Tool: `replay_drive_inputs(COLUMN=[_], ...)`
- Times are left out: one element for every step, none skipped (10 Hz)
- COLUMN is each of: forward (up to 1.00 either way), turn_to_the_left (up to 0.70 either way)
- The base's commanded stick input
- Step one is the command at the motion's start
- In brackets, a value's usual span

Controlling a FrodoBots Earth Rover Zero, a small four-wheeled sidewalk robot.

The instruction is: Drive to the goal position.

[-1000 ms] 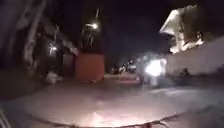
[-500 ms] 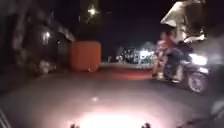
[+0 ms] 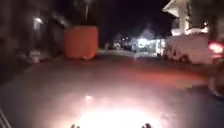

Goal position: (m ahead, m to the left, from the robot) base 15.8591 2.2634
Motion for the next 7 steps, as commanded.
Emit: replay_drive_inputs(forward=[0.7,0.7,0.7,0.7,0.7,0.7,0.7], turn_to_the_left=[0.0,0.0,0.0,0.0,0.0,0.0,0.0])
